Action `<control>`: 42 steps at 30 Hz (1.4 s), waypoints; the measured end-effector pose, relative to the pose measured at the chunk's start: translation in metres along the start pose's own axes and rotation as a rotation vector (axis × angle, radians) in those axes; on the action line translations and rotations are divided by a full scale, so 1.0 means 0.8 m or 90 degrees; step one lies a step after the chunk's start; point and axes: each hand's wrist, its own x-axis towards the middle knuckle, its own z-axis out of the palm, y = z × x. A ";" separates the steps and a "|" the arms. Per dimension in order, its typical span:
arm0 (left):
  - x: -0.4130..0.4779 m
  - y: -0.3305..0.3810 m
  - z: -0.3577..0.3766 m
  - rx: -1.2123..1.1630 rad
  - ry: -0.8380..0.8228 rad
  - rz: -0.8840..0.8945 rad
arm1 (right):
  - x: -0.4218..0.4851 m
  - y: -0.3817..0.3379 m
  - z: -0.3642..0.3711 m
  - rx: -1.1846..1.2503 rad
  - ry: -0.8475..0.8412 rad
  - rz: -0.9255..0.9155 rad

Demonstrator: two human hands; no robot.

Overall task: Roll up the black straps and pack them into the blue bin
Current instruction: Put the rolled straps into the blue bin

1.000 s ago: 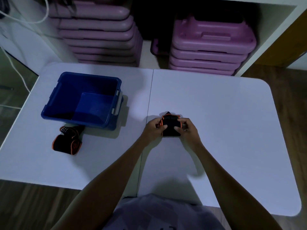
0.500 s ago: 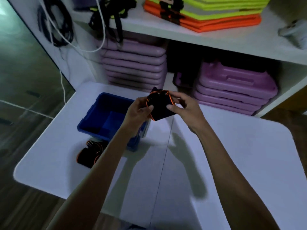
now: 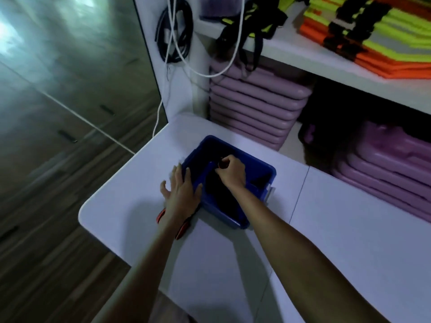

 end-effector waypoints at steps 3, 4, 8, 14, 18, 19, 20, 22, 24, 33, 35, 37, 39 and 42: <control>0.000 -0.004 0.004 -0.016 -0.013 0.018 | 0.020 -0.022 0.025 -0.032 0.061 0.027; 0.001 -0.005 0.003 -0.025 -0.023 0.025 | 0.025 -0.028 0.031 -0.029 0.078 0.026; 0.003 -0.007 0.003 -0.063 -0.041 0.031 | 0.031 -0.026 0.053 -0.047 0.036 -0.027; 0.002 -0.009 0.012 -0.131 0.000 0.035 | 0.022 -0.007 0.035 -0.053 -0.110 -0.102; 0.001 -0.010 0.013 -0.146 0.023 0.043 | 0.024 -0.006 0.027 -0.097 -0.142 -0.124; 0.000 -0.010 0.012 -0.151 0.034 0.047 | 0.023 -0.006 0.027 -0.097 -0.145 -0.125; -0.001 -0.011 0.011 -0.160 0.045 0.051 | 0.023 -0.006 0.026 -0.097 -0.147 -0.122; -0.003 -0.013 0.012 -0.186 0.072 0.064 | 0.020 -0.003 0.023 -0.107 -0.141 -0.118; -0.006 -0.017 0.014 -0.212 0.099 0.073 | 0.017 0.002 0.018 -0.117 -0.126 -0.114; -0.033 -0.055 0.011 -0.326 0.197 -0.061 | -0.049 -0.018 -0.020 0.072 -0.016 -0.147; -0.046 -0.077 0.013 -0.337 0.214 -0.132 | -0.100 -0.028 -0.020 0.140 0.018 -0.244; -0.060 -0.101 0.017 -0.324 0.197 -0.166 | -0.153 -0.017 -0.002 0.148 -0.027 -0.304; -0.070 -0.123 0.024 -0.328 0.150 -0.180 | -0.187 0.012 0.029 0.104 -0.156 -0.229; -0.076 -0.142 0.034 -0.417 0.017 -0.208 | -0.196 0.056 0.074 0.073 -0.299 0.046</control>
